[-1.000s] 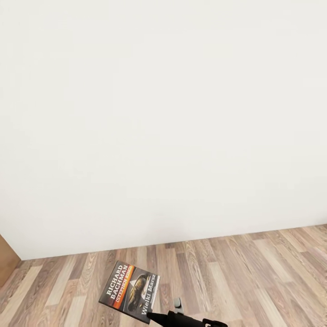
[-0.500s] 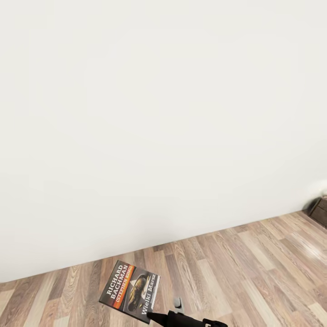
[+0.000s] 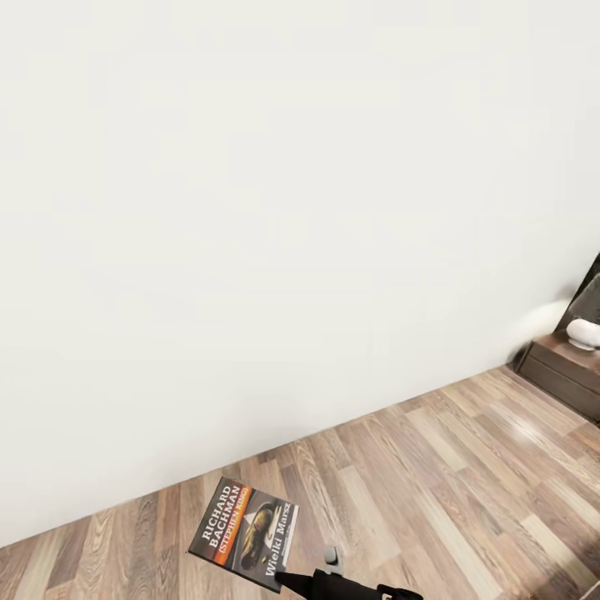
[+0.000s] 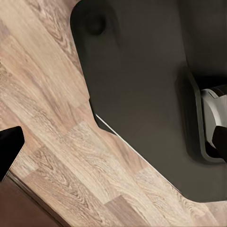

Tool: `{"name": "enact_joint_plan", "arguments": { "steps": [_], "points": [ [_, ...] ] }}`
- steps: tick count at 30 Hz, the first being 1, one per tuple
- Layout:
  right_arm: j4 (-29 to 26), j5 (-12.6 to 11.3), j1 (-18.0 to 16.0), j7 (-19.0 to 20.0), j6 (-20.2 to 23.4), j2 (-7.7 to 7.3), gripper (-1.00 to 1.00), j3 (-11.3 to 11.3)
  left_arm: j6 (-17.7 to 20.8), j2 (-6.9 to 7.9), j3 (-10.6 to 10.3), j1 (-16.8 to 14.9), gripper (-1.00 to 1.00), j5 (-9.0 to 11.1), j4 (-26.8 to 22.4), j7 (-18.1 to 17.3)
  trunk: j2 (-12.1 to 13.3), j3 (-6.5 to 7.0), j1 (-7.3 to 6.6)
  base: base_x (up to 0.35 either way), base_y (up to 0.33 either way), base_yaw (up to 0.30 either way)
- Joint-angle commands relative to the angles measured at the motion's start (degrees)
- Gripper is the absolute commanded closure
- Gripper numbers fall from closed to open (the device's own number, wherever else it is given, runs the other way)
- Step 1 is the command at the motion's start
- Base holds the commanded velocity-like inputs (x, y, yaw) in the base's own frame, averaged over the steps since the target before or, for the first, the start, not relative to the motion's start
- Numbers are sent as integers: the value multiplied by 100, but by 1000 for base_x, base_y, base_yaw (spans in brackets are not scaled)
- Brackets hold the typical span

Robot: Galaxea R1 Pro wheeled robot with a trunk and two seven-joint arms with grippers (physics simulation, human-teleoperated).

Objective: In the bedroom, move the book from the bed onto either nightstand, and place the two sandals side by side next to the bed.

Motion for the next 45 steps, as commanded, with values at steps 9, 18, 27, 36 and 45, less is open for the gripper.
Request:
{"name": "enact_joint_plan", "arguments": {
  "steps": [9, 18, 27, 36, 45],
  "points": [
    [1, -36, -5, 13, 60, -14, 100, 7, -8, 1, -52, 3, -100, 16, -9, 37, -11, -33, 3, 65, 3, -273],
    [2, -36, -5, 17, 60, -16, 100, 5, -8, 1, -52, 5, -100, 16, -9, 37, -11, -55, 3, 163, 34, -273],
    [1, -29, -5, 21, 60, -16, 100, 8, -8, 1, -55, 7, -100, 16, -9, 37, -11, -74, 3, 38, 5, -231],
    [1, -21, -5, 4, 53, -16, 100, 7, -8, 1, -55, 6, -100, 16, -9, 37, -11, -77, 3, 5, 1, -47],
    [-4, -19, -5, -40, 53, -16, 100, 12, -8, 1, -55, 5, -100, 16, -9, 37, -11, -78, 3, 1, 0, -5]
  ]
}}
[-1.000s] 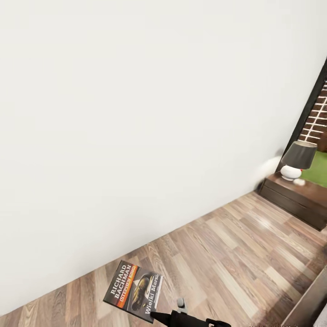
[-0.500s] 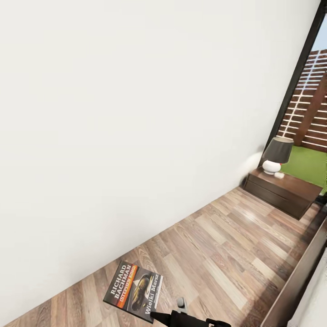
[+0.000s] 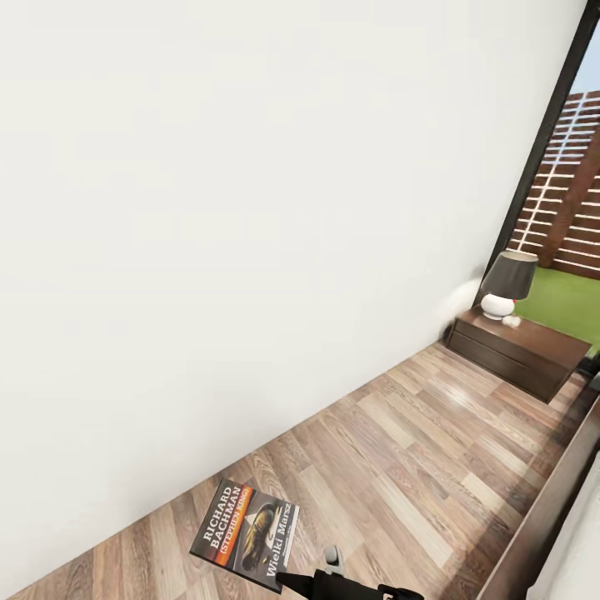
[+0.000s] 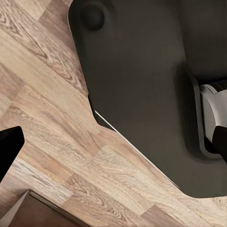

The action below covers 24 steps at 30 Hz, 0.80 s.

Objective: In the bedroom, move the book from the bed onto either nightstand, and place the two sandals side by side next to the bed.

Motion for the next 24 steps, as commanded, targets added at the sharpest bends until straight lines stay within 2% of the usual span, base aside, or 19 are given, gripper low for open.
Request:
{"name": "enact_joint_plan", "arguments": {
  "steps": [1, 8, 14, 24],
  "points": [
    [0, -38, -4, 12, 60, 0, 100, 3, -9, 1, -48, 3, -100, 16, -8, 37, -11, -11, 3, 0, 0, -2],
    [3, -47, -4, 28, 59, 0, 100, -1, -9, 1, -54, 0, -100, 16, -8, 37, -11, -11, 3, 29, 9, -1],
    [2, -50, -4, 49, 58, 2, 100, -1, -9, 3, -57, -1, -100, 19, -8, 37, -11, -11, 3, 172, 116, -34],
    [-9, -45, -4, 64, 58, 6, 100, 4, -9, 8, -57, 1, -100, 17, -8, 37, -11, -11, 3, 149, 91, -216]
  ]
}}
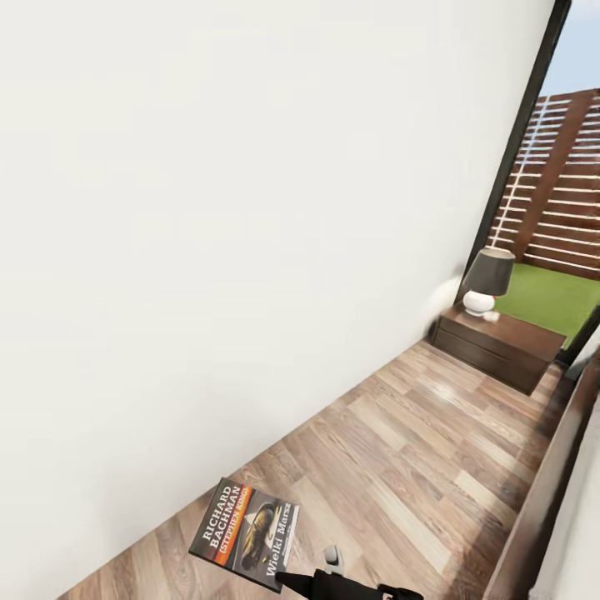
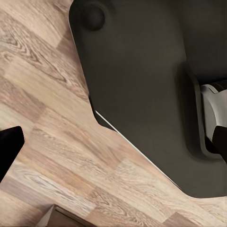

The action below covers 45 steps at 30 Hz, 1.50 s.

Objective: In the bedroom, move the book from the bed onto either nightstand, and place the two sandals side by side next to the bed.

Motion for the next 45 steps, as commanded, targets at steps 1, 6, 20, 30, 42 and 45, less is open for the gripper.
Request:
{"name": "enact_joint_plan", "arguments": {
  "steps": [1, 6, 20, 30, 42, 45],
  "points": [
    [-1, -37, -5, 14, 61, 2, 100, -4, -7, 2, -48, 2, -100, 16, -11, 35, -11, -11, 4, 47, 25, -271],
    [-3, -35, -5, 15, 61, -1, 100, -3, -7, 3, -48, 5, -100, 16, -11, 35, -11, -11, 4, 30, 13, -281],
    [-4, -34, -5, 15, 62, 4, 100, -3, -7, 3, -49, 1, -100, 17, -11, 35, -11, -11, 4, 143, 106, -289],
    [-5, -36, -5, 15, 61, -3, 100, -3, -7, 3, -49, 1, -100, 18, -11, 35, -11, -11, 4, 173, 125, -290],
    [-5, -34, -5, 21, 61, -4, 100, -3, -7, 3, -49, 4, -100, 18, -11, 35, -11, -11, 4, 29, 14, -290],
    [-5, -34, -5, 22, 61, -2, 100, -1, -7, 3, -49, 2, -100, 19, -11, 35, -11, -11, 4, 4, 2, -290]
  ]
}}
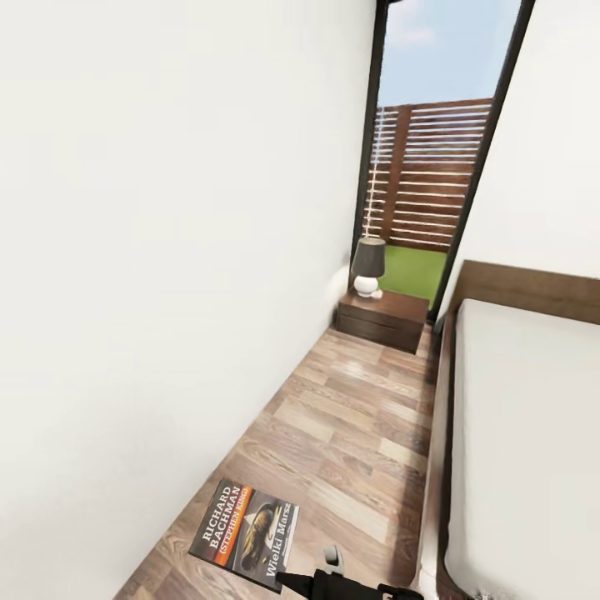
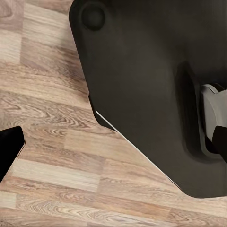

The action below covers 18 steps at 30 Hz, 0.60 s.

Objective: In the bedroom, move the book from the bed onto either nightstand, and place the two sandals side by side next to the bed.

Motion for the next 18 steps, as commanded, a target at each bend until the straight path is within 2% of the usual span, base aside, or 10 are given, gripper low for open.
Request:
{"name": "enact_joint_plan", "arguments": {
  "steps": [1, 13, 18],
  "points": [
    [-1, -39, -5, 13, 61, 3, 100, -10, -6, 2, -48, 3, -100, 16, -12, 34, -11, -11, 3, 3, 1, -290],
    [-1, -39, -5, 15, 61, 8, 100, -5, -6, 2, -48, 4, -100, 15, -12, 34, -11, 8, 3, 1, 0, -277],
    [-5, -39, -5, 12, 61, 8, 100, -5, -6, 2, -48, 2, -100, 15, -12, 34, -11, 25, 3, 0, 0, -199]
  ]
}}
